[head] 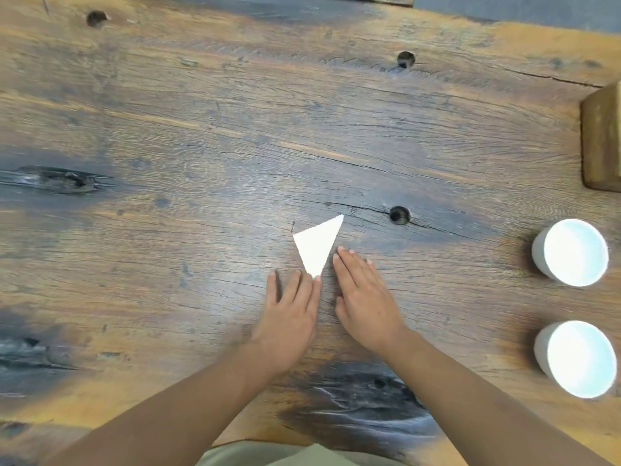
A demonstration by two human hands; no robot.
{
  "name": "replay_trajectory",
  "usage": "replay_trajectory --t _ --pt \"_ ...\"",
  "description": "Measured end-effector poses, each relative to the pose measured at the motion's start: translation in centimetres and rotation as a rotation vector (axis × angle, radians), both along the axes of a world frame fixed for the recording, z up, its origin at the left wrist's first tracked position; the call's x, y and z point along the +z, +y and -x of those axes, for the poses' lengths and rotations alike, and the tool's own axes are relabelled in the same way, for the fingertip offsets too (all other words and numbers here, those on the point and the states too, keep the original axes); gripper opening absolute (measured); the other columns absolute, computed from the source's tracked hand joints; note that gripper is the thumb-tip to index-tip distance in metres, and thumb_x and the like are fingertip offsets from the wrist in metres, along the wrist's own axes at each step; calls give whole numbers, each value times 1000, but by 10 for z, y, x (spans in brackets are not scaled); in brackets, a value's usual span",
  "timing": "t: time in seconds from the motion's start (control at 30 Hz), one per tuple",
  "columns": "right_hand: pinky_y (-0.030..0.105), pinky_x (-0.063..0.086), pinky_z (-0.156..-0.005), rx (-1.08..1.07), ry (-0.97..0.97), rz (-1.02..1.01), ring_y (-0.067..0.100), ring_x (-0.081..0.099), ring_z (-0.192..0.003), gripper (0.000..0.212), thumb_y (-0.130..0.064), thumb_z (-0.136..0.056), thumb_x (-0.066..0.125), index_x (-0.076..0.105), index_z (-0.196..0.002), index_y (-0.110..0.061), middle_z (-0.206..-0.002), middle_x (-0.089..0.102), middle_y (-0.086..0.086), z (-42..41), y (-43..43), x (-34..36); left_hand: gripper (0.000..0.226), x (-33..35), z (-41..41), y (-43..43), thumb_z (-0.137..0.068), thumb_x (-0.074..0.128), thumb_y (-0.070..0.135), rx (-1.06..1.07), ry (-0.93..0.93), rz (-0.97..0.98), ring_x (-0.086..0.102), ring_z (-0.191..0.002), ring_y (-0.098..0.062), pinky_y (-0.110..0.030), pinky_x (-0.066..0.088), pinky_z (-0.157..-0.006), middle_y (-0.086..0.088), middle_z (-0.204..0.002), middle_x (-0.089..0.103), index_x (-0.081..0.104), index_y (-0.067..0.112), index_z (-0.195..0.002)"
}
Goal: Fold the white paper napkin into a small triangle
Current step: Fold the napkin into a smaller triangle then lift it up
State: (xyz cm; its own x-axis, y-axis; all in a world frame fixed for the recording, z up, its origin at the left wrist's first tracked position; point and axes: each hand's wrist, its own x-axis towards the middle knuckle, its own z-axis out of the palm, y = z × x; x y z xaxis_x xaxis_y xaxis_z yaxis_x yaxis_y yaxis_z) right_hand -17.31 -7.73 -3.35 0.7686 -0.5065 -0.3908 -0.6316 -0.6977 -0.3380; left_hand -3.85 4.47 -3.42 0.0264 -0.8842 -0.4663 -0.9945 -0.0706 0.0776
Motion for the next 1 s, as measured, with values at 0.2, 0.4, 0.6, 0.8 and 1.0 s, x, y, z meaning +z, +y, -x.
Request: replay_trajectory --t 0.2,0.4,0.6,0.8,1.0 --pt "43 11 -124 55 -39 21 21 6 -153 71 -16 -93 49 17 -156 -10 -166 11 5 -9 -6 1 72 2 -2 3 -98 45 27 -54 63 6 13 -143 -39 -68 12 -114 -18 -154 21 6 1 -154" --pt "41 -2 -123 132 24 31 24 -2 -153 66 -16 -98 41 11 -157 -10 -166 2 7 -22 -13 -6 60 3 -20 -3 -94 51 30 -27 135 80 33 -138 -32 -59 31 -112 -16 -145 41 36 6 -147" --pt "58 16 -120 75 121 120 38 22 -148 71 -16 -86 56 32 -151 -6 -156 33 15 -17 1 5 58 -3 -42 -23 -105 22 35 129 126 23 1 -151 -24 -59 15 -117 -4 -166 0 7 13 -157" --pt "56 12 -121 70 83 124 35 18 -149 66 -18 -88 47 31 -151 -3 -156 32 17 -25 3 7 58 -8 -51 -28 -105 25 36 69 115 3 2 -151 -25 -63 17 -115 1 -166 -4 8 14 -156" --pt "40 -3 -124 203 17 2 19 -5 -153 75 -16 -93 45 6 -157 -8 -167 1 5 -41 -8 -5 59 -10 -54 -31 -104 30 35 35 89 -18 6 -151 -26 -63 19 -114 0 -166 0 9 14 -156"
